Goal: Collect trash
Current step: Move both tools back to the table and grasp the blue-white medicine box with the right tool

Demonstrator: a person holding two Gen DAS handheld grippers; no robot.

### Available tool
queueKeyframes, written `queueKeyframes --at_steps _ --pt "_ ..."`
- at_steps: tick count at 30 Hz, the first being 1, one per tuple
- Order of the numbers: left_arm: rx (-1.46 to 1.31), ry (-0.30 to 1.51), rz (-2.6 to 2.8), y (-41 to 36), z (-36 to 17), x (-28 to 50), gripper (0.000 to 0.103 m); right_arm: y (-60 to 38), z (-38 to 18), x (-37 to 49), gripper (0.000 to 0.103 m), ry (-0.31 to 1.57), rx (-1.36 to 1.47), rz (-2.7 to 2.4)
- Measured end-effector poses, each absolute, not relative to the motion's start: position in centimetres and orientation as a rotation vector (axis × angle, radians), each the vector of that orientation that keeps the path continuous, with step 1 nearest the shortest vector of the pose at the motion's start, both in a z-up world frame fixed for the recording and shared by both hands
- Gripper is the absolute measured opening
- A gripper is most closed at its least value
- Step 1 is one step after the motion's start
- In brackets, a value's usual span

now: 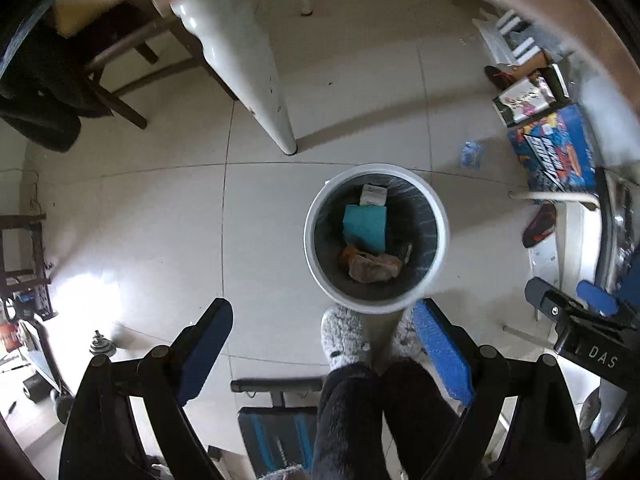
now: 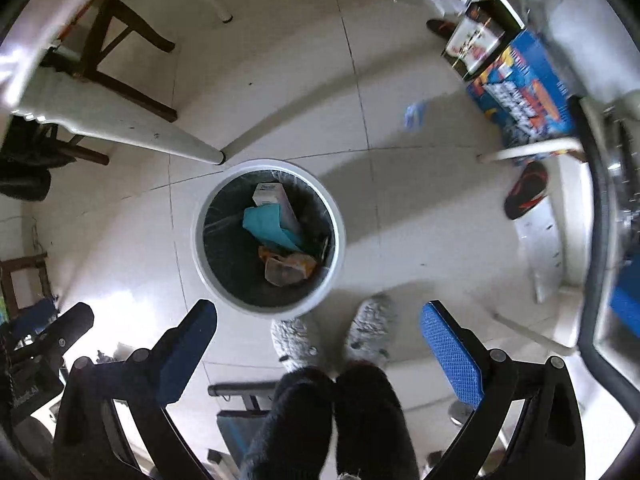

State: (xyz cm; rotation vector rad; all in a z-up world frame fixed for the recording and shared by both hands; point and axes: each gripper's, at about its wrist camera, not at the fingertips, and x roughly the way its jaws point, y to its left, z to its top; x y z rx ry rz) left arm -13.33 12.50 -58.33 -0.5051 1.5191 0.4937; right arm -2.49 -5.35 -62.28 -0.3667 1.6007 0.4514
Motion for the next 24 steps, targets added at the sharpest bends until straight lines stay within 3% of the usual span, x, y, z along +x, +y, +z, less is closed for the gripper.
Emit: queueKeyframes --at_steps 15,24 --pt "-0.491 1.396 0.483 12.0 -40.8 -16.4 0.093 -5.5 -41.3 -6.0 0.103 1.537 -0.336 0.515" --pt "-0.428 1.284 0.572 14.6 -33.4 -11.9 0.093 -4.1 -31.8 -0.1 0.103 1.460 -0.137 0.512"
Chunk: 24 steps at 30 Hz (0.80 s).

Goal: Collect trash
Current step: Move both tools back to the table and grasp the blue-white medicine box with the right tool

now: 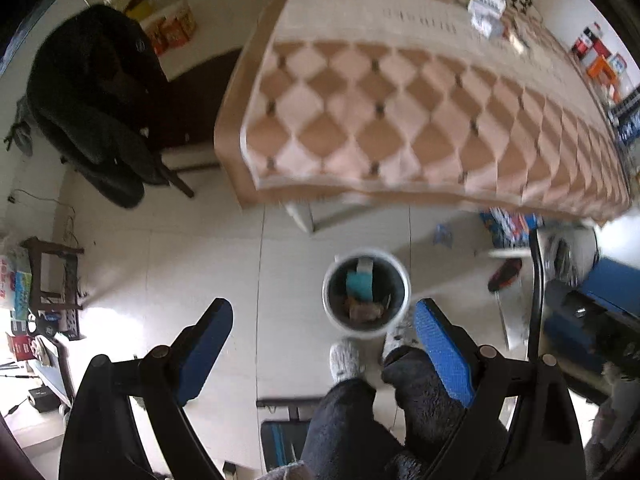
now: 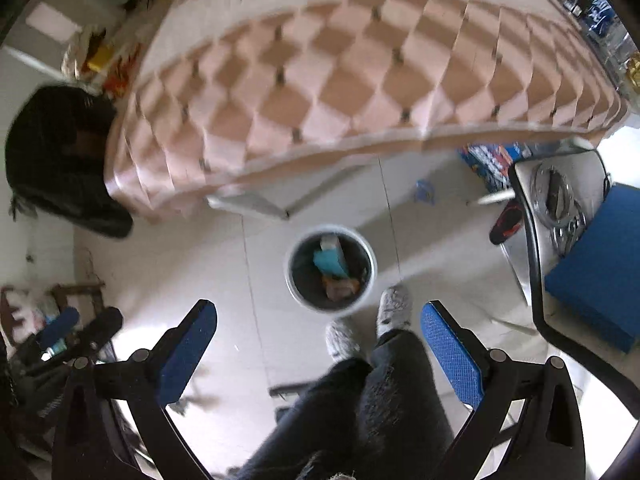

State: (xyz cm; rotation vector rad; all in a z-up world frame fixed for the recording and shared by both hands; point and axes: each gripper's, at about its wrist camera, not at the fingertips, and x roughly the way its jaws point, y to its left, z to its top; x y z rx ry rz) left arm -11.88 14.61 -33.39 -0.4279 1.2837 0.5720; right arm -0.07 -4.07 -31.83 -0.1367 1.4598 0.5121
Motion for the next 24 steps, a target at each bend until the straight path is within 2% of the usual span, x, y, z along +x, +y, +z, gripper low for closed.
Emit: queueKeyframes --at_steps 4,8,12,17,21,24 --pt "-0.379 1.242 0.594 16.3 -31.8 -6.5 0.093 -4.0 -29.2 6.3 0.103 1.411 -0.072 0.481" --pt "-0.302 1.230 0.608 17.5 -31.0 0.9 0.093 -3.9 -27.9 16.1 0.103 1.394 -0.083 0.459" --pt "-0.237 1.243 0.657 18.9 -31.6 9.4 0.093 -2.8 -28.9 27.1 0.103 1.404 -0.223 0.445" --pt "-0.271 1.332 0.693 20.4 -35.1 18.9 0.093 -0.1 -31.8 40.6 0.103 1.442 -0.337 0.460" --pt "-0.253 1.394 0.717 21.1 -37.8 25.0 0.093 3.8 -34.1 46.9 0.103 1.463 -0.556 0.597" --pt "-0.217 1.416 0.742 21.4 -39.2 28.0 0.093 7.7 -36.2 47.7 0.103 1.391 -0.969 0.742"
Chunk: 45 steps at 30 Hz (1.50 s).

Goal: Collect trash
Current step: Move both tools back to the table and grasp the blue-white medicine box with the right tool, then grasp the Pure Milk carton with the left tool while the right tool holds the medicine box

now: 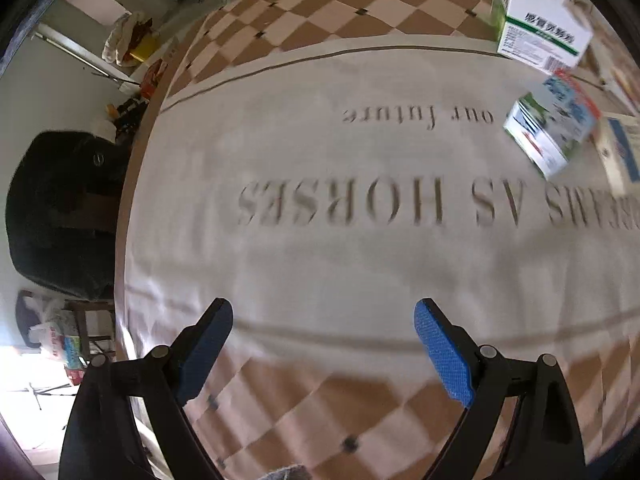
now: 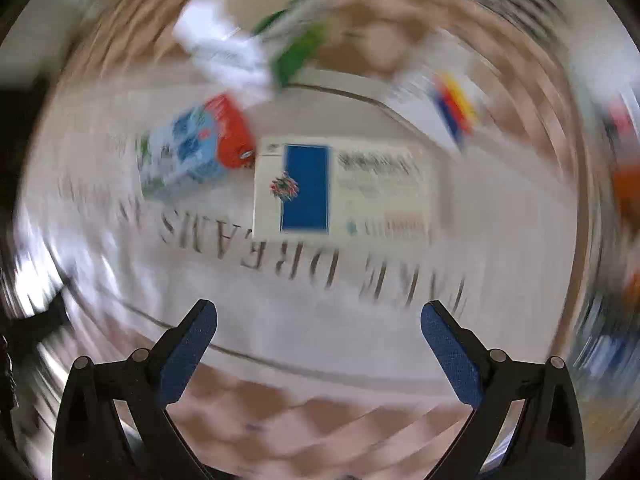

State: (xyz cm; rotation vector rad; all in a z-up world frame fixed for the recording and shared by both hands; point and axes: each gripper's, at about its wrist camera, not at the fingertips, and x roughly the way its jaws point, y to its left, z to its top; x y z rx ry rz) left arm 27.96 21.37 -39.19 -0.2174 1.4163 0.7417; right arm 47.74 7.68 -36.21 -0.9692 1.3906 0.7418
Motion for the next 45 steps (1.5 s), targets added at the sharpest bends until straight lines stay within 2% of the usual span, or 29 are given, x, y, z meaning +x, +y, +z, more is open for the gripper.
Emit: queueKeyframes --at_steps 3,5,10,14,17,22,23,28,30,31,33,38,39,40,42,45 --pt "-0.200 1.423 0.770 21.5 -39.8 29.4 0.093 10.0 -38.8 47.2 0.103 1.243 -1.374 0.826" --pt "-0.220 1.432 0.783 21.6 -40.3 29.8 0.093 11.0 -39.9 47.4 0.103 1.226 -1.488 0.879" --pt "-0.259 1.439 0.804 22.1 -40.3 30.0 0.095 13.3 -42.1 47.2 0.103 1.174 -1.667 0.989" --pt "-0.263 1.447 0.805 22.3 -40.3 29.7 0.095 14.1 -42.6 47.7 0.103 1.192 -1.688 1.031" --pt "-0.250 1.433 0.801 22.5 -39.8 30.6 0.095 14.2 -41.8 49.5 0.095 1.237 -1.576 0.994" --pt "-0.149 1.365 0.712 21.9 -36.8 33.3 0.095 10.4 -41.4 52.8 0.093 1.483 -1.261 0.744" --pt "-0.124 1.351 0.679 21.6 -36.1 34.2 0.095 9.0 -41.4 54.1 0.093 1.566 -1.144 0.661" --pt "0.023 1.326 0.423 18.8 -34.4 39.3 0.095 0.3 -39.6 60.0 0.093 1.753 -0.482 0.330" --pt "0.082 1.354 0.308 17.5 -34.8 41.7 0.095 -2.7 -39.2 61.9 0.094 1.797 -0.222 0.276" --pt "0.103 1.369 0.267 17.1 -35.2 42.5 0.095 -3.4 -39.1 62.4 0.098 1.806 -0.159 0.279" --pt "0.146 1.414 0.187 16.4 -36.4 44.0 0.094 -4.2 -38.4 63.2 0.102 1.774 -0.068 0.304" --pt "0.212 1.506 0.059 14.9 -39.2 45.9 0.091 -3.6 -37.5 62.4 0.102 1.695 -0.250 0.354" --pt "0.227 1.510 0.054 14.6 -39.6 46.1 0.084 -3.2 -37.5 62.2 0.102 1.684 -0.283 0.362" --pt "0.233 1.515 0.053 14.4 -39.8 46.3 0.065 -2.6 -37.7 62.1 0.102 1.674 -0.332 0.381" --pt "0.177 1.515 0.032 14.2 -39.7 46.4 0.050 -1.7 -37.9 62.0 0.102 1.648 -0.406 0.394" --pt "0.151 1.505 0.052 13.7 -39.4 45.9 0.050 0.1 -38.1 61.4 0.102 1.601 -0.496 0.431"
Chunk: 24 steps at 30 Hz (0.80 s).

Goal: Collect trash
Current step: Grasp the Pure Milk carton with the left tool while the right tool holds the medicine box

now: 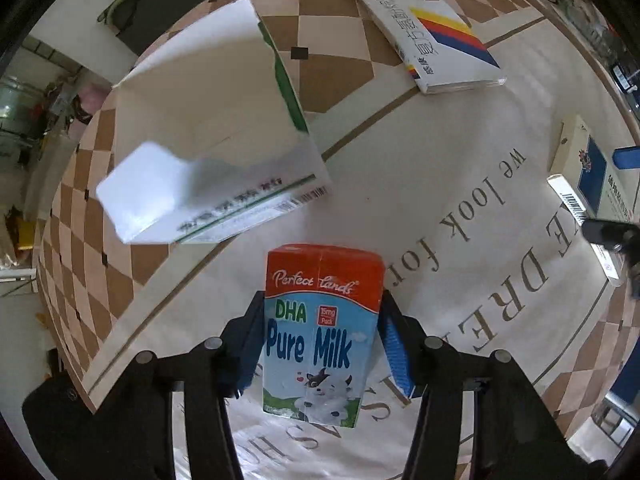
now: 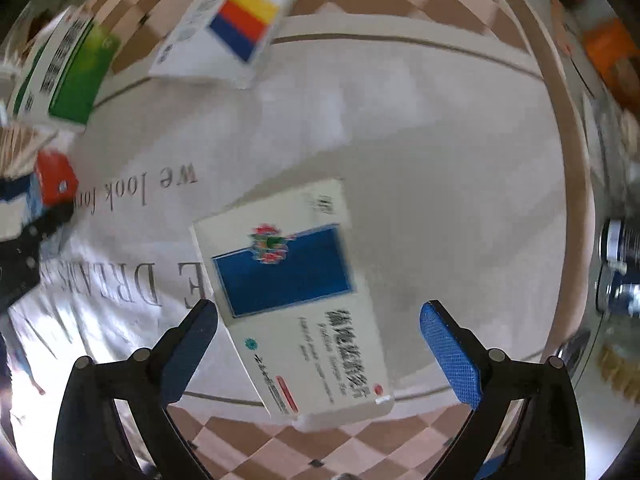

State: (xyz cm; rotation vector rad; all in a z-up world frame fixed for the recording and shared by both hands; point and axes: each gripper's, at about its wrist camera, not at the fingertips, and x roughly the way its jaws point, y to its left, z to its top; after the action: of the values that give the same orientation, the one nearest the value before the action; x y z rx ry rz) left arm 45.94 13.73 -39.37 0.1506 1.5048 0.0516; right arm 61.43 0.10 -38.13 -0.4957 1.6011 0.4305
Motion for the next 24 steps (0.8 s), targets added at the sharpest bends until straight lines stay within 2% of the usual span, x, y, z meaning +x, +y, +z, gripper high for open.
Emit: queueKeyframes --at_steps 4,6,7,8,17,22,24 --pt "0.096 1.490 0.134 14.2 -39.2 44.2 0.050 0.1 -38.7 59.5 0.100 1.576 -0.537 0.427" --pt "0.053 1.468 0.185 14.4 -38.7 43.3 0.050 -1.3 -38.6 59.1 0.093 1.588 -0.465 0.422" --pt "0.031 1.456 0.207 14.3 -38.4 42.6 0.050 -1.3 -38.2 58.6 0.082 1.572 -0.456 0.417" --pt "0.016 1.445 0.231 14.4 -38.1 42.3 0.050 -1.5 -37.6 58.3 0.079 1.564 -0.452 0.405" --pt "-0.141 1.298 0.418 13.6 -32.5 34.5 0.050 -2.4 -31.9 51.7 0.079 1.473 -0.290 0.365" --pt "-0.253 1.208 0.491 14.5 -28.6 27.4 0.050 -2.2 -27.6 44.5 0.078 1.366 -0.227 0.377" --pt "-0.264 1.174 0.504 15.8 -28.0 24.3 0.050 -2.4 -27.2 38.8 0.078 1.331 -0.199 0.404"
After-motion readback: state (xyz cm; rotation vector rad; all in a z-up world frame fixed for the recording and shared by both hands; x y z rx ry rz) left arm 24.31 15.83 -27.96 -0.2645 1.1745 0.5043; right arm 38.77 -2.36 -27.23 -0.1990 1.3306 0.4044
